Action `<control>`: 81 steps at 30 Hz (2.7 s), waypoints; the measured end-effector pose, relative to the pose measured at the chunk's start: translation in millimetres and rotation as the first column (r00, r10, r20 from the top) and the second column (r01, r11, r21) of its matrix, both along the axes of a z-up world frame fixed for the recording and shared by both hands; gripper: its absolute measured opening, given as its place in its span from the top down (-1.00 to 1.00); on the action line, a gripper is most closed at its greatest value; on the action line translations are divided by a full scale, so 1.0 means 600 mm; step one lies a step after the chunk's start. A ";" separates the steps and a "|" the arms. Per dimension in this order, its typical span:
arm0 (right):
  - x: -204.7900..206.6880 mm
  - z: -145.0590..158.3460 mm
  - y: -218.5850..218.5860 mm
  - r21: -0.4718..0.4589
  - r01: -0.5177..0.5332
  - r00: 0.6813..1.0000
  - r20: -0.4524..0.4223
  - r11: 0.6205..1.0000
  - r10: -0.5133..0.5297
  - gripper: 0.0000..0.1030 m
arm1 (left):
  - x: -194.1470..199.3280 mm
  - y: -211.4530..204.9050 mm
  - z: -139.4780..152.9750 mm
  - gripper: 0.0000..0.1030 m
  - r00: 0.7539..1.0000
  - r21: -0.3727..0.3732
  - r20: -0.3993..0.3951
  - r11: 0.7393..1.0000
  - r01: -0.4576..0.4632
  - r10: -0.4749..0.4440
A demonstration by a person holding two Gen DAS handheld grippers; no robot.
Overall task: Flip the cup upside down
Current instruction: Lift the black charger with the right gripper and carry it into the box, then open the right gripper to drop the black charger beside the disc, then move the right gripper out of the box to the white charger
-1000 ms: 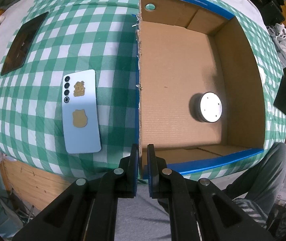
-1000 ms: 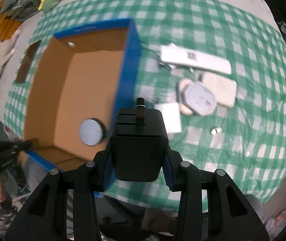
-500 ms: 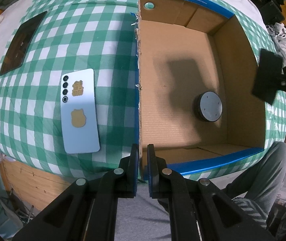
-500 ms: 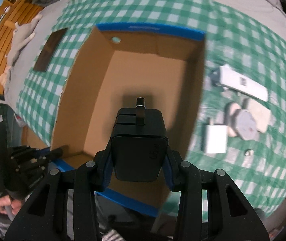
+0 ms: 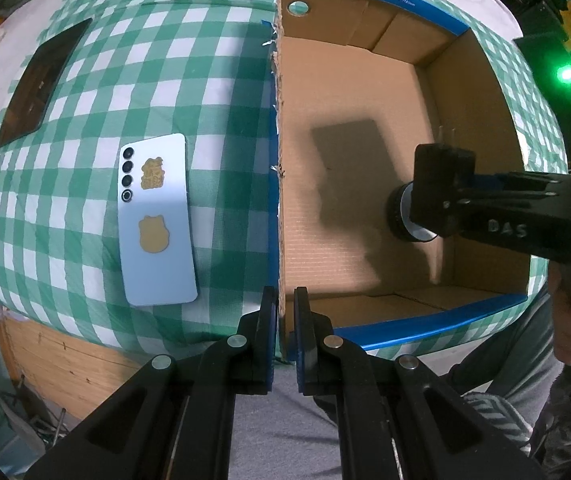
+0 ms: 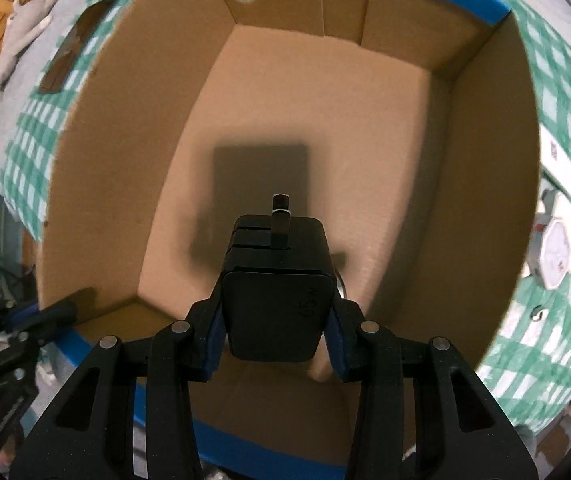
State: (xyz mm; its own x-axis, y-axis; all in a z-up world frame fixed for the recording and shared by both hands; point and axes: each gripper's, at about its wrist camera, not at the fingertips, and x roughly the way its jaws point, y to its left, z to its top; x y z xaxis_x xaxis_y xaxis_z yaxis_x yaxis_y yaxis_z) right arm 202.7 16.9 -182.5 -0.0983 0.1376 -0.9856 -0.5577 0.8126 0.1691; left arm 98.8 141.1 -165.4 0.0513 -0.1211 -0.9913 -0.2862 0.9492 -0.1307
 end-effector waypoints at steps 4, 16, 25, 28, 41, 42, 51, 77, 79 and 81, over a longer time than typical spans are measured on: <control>-0.003 -0.014 -0.001 -0.017 -0.011 1.000 0.001 1.000 0.011 0.19 | 0.000 -0.001 -0.002 0.88 1.000 -0.003 -0.004 1.000 0.002 -0.002; -0.010 0.059 0.001 0.034 -0.069 0.993 0.094 0.997 0.066 -0.43 | 0.002 -0.002 -0.002 0.88 1.000 -0.001 -0.006 1.000 0.000 0.000; -0.002 0.117 -0.040 0.073 -0.076 0.990 0.124 0.994 0.067 -0.47 | 0.002 -0.003 0.000 0.88 1.000 0.006 -0.008 1.000 0.002 -0.001; 0.000 0.136 -0.054 0.081 -0.067 0.989 0.135 0.994 0.056 -0.48 | 0.002 -0.003 0.001 0.88 1.000 0.008 -0.009 1.000 0.003 -0.003; 0.035 0.183 -0.156 0.066 -0.020 0.984 0.178 0.998 0.008 -0.48 | 0.004 -0.002 0.001 0.88 1.000 0.004 -0.008 1.000 0.002 -0.002; 0.041 0.181 -0.167 0.058 -0.010 0.984 0.178 0.998 -0.001 -0.48 | 0.004 -0.003 0.001 0.88 1.000 0.004 -0.007 1.000 0.003 -0.003; 0.089 0.131 -0.238 0.004 0.087 0.986 0.144 0.996 -0.086 -0.48 | 0.003 -0.002 -0.001 0.88 1.000 0.002 -0.007 1.000 0.002 -0.002; 0.144 -0.050 -0.264 -0.020 0.200 0.979 -0.029 0.980 -0.201 -0.48 | 0.002 -0.003 -0.001 0.88 1.000 -0.001 -0.009 1.000 0.003 -0.003; 0.146 -0.061 -0.259 -0.024 0.199 0.979 -0.030 0.980 -0.200 -0.48 | 0.001 -0.003 -0.001 0.88 1.000 -0.002 -0.010 1.000 0.003 -0.003; 0.147 -0.069 -0.252 -0.021 0.199 0.979 -0.034 0.980 -0.200 -0.48 | 0.001 -0.002 -0.001 0.88 1.000 -0.003 -0.011 1.000 0.003 -0.003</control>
